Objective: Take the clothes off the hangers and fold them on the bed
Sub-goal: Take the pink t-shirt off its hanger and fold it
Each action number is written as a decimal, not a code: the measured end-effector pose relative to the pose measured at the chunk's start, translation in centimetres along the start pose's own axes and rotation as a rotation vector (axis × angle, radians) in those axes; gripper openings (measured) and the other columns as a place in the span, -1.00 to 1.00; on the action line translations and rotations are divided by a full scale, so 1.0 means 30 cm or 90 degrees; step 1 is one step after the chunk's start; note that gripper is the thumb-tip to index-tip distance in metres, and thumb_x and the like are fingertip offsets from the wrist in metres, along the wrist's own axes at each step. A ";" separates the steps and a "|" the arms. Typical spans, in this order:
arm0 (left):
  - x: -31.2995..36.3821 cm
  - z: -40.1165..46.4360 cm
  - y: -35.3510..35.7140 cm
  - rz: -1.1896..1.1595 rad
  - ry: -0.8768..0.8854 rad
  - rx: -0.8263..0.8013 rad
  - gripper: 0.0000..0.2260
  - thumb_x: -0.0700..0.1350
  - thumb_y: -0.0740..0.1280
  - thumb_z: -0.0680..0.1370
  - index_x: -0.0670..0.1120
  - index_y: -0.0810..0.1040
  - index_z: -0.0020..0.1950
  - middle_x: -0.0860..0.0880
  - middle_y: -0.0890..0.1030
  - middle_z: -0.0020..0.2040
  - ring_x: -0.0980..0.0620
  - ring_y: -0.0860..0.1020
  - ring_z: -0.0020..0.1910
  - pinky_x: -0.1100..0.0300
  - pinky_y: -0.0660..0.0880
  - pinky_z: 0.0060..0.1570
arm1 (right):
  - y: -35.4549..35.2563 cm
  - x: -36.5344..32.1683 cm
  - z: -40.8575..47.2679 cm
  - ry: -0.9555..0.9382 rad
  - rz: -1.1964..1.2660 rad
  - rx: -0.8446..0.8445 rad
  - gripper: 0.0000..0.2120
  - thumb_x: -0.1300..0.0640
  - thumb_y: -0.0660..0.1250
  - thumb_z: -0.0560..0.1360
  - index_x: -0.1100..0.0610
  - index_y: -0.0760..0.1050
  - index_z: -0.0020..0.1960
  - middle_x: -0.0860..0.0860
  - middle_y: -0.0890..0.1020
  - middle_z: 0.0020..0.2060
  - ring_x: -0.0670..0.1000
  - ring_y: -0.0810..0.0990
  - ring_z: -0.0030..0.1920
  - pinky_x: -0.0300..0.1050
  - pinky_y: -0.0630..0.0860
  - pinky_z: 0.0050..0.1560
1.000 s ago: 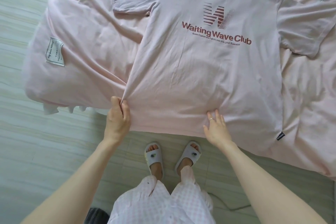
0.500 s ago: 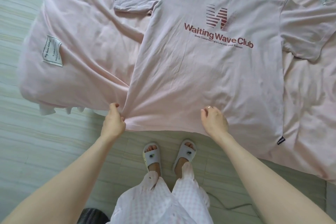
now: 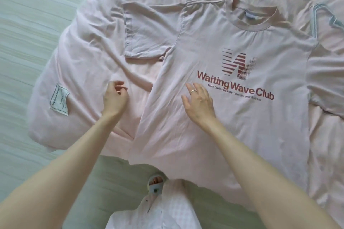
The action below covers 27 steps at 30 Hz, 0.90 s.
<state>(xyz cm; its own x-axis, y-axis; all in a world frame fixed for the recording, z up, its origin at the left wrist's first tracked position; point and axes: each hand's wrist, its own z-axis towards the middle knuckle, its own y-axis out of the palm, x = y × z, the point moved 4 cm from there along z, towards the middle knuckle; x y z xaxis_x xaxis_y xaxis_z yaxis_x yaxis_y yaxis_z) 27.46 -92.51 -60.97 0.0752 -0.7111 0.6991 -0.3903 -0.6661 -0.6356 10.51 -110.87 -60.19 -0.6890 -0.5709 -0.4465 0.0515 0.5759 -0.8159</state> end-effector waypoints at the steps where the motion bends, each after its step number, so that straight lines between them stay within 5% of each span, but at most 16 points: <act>1: 0.031 0.052 0.014 -0.019 -0.018 0.013 -0.76 -0.23 0.15 0.50 -0.08 0.45 0.13 -0.11 0.60 0.05 -0.13 0.58 0.04 -0.07 0.48 0.14 | -0.009 -0.011 0.049 -0.009 -0.007 -0.013 -0.52 -0.01 0.09 0.61 0.07 0.17 0.50 0.07 0.16 0.50 0.05 0.03 0.51 0.02 0.00 0.47; 4: 0.139 0.188 0.072 -0.019 -0.022 0.039 -0.71 -0.23 0.16 0.55 -0.19 0.37 0.27 -0.12 0.52 0.11 -0.06 0.51 0.06 0.08 0.41 0.22 | -0.037 -0.046 0.214 -0.029 -0.021 -0.048 -0.50 -0.07 0.03 0.62 0.04 0.11 0.52 0.05 0.09 0.52 0.03 -0.04 0.53 0.07 -0.09 0.49; 9: 0.228 0.350 0.131 0.125 0.144 0.087 -0.66 -0.29 0.20 0.53 -0.35 0.34 0.29 -0.31 0.42 0.23 -0.24 0.36 0.26 0.06 0.25 0.30 | -0.047 -0.116 0.440 -0.096 -0.071 -0.081 -0.50 -0.09 -0.05 0.63 0.00 0.02 0.54 0.01 0.00 0.54 0.01 -0.14 0.53 0.14 -0.21 0.47; 16: 0.223 0.580 0.149 0.051 -0.117 0.042 -0.49 0.05 0.40 0.47 -0.23 0.41 0.27 -0.17 0.52 0.19 -0.12 0.45 0.23 0.09 0.34 0.26 | -0.024 -0.118 0.661 -0.105 -0.181 -0.082 -0.27 -0.33 0.09 0.49 -0.09 -0.08 0.54 0.00 -0.19 0.53 0.03 -0.25 0.52 0.29 -0.25 0.43; 19: 0.226 0.632 0.170 -0.029 -0.163 -0.033 -0.60 0.03 0.44 0.43 -0.19 0.53 0.14 -0.09 0.61 0.06 -0.05 0.56 0.06 0.16 0.50 0.07 | -0.004 -0.106 0.692 -0.095 -0.207 -0.131 -0.28 -0.36 0.04 0.49 -0.10 -0.09 0.54 -0.01 -0.19 0.53 0.02 -0.27 0.52 0.29 -0.28 0.42; 22: 0.280 0.616 0.188 -0.123 -0.152 -0.062 -0.86 -0.21 0.35 0.49 -0.15 0.56 0.04 -0.01 0.58 -0.16 0.03 0.54 -0.11 0.37 0.47 -0.29 | -0.045 -0.090 0.721 -0.065 0.005 -0.106 -0.42 -0.22 0.06 0.57 -0.02 0.11 0.51 -0.04 0.03 0.53 -0.04 -0.07 0.53 0.15 -0.19 0.48; 25: 0.378 0.587 0.191 -0.198 -0.084 -0.068 -0.82 -0.28 0.26 0.50 -0.11 0.54 0.06 0.05 0.58 -0.16 0.06 0.54 -0.10 0.35 0.47 -0.21 | -0.157 -0.030 0.750 0.072 0.427 -0.041 -0.62 -0.06 0.12 0.61 0.11 0.42 0.33 0.04 0.53 0.25 -0.02 0.39 0.30 -0.11 0.27 0.33; 27: 0.479 0.553 0.206 -0.136 0.043 -0.065 -0.74 -0.31 0.21 0.50 -0.18 0.53 0.15 -0.07 0.61 0.03 0.03 0.54 0.04 0.35 0.45 -0.05 | -0.234 0.030 0.758 0.214 0.694 -0.053 -0.55 -0.10 0.07 0.61 0.19 0.42 0.29 0.15 0.63 0.05 0.02 0.47 0.12 -0.11 0.39 0.10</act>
<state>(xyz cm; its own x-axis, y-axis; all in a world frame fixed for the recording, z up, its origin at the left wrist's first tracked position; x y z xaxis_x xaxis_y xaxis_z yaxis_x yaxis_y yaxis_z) 41.34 -110.58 -60.29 0.1066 -0.5375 0.8365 -0.4628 -0.7714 -0.4367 25.96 -128.74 -63.21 -0.4663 0.4347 -0.7705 0.7011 0.7127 -0.0223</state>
